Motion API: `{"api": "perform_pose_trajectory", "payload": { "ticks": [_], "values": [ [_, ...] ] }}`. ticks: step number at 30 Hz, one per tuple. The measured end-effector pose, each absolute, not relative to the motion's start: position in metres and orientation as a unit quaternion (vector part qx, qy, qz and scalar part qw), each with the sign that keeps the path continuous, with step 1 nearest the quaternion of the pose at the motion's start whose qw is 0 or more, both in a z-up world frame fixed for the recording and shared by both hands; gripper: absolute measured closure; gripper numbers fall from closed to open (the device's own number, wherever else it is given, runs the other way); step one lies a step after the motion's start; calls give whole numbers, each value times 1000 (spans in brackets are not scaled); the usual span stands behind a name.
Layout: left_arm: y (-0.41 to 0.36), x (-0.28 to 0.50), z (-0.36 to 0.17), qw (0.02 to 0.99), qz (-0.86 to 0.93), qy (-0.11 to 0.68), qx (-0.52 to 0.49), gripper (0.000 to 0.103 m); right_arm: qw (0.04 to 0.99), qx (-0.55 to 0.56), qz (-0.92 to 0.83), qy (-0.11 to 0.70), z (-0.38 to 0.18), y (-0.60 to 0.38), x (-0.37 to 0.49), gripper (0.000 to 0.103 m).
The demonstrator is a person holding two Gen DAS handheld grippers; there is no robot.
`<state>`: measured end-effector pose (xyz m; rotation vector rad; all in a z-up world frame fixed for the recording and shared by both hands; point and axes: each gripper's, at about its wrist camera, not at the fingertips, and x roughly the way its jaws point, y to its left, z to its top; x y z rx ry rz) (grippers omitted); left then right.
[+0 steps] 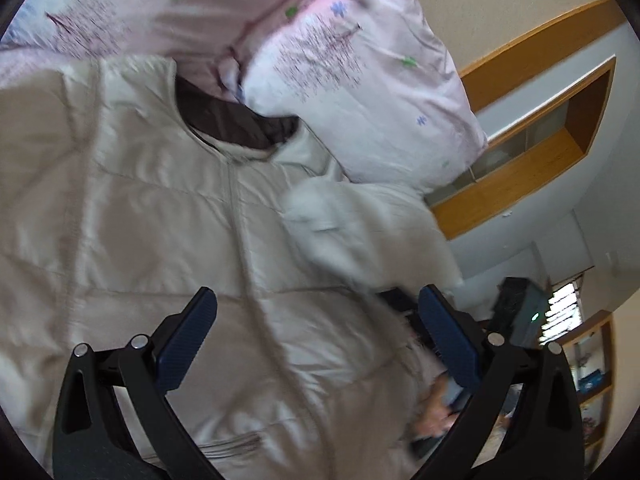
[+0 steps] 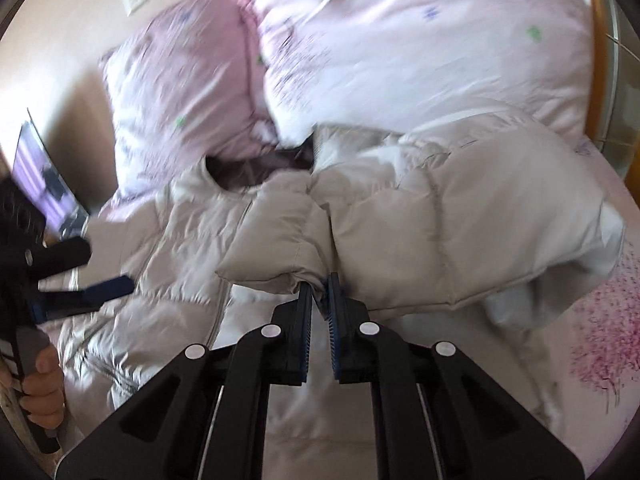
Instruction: Fold large clothes
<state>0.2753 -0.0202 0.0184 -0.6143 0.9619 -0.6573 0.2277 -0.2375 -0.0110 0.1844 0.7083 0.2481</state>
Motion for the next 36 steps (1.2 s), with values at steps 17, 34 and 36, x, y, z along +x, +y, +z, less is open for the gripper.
{"api": "perform_pose_trajectory", "payload": {
  "ticks": [17,34,36],
  "values": [
    [-97,315,-26,706,-292,567,-309,40,928,143,98,330,25,-279,159,11],
    [-7,326,11,774,-233,505,-304,87,913,248,72,317,21,-319,153,11],
    [15,327,16,784,-216,498,-301,87,907,261,82,319,19,-319,154,11]
  ]
}}
